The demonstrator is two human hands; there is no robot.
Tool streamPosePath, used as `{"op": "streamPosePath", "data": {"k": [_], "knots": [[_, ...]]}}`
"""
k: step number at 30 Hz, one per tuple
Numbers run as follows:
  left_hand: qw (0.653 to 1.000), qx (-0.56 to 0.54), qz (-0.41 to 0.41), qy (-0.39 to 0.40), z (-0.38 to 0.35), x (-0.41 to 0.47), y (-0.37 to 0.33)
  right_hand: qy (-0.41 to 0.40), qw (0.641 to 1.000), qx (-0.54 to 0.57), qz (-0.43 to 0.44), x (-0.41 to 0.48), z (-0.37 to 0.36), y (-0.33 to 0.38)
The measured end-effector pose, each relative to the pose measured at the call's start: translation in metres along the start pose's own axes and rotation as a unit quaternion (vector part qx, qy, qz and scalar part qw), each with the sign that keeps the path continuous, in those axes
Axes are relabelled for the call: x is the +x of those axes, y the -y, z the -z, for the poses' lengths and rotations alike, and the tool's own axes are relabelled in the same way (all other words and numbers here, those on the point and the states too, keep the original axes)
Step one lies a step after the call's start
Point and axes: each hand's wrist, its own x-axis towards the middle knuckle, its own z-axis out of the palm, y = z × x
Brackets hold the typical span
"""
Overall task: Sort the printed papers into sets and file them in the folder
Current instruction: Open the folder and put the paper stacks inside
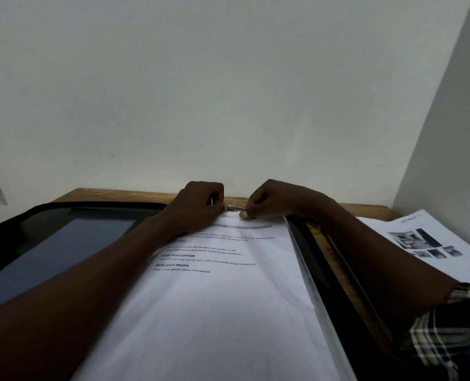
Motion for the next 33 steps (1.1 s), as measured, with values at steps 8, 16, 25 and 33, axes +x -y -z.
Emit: {"op": "streamPosePath", "data": {"k": [8, 16, 25, 33], "knots": [[1.0, 0.014, -0.009, -0.005, 0.002, -0.001, 0.0, 0.009, 0.998, 0.055, 0.012, -0.002, -0.001, 0.002], [0.999, -0.022, 0.016, -0.018, 0.0, -0.002, 0.002, -0.043, 0.996, 0.08, 0.022, -0.003, 0.008, -0.003], [0.999, 0.021, -0.006, -0.032, -0.007, -0.006, 0.002, -0.007, 0.987, 0.136, -0.081, -0.009, 0.024, -0.003], [0.998, 0.002, 0.038, -0.04, 0.009, -0.012, -0.015, 0.065, 0.942, 0.305, -0.126, -0.046, 0.015, 0.018]]}}
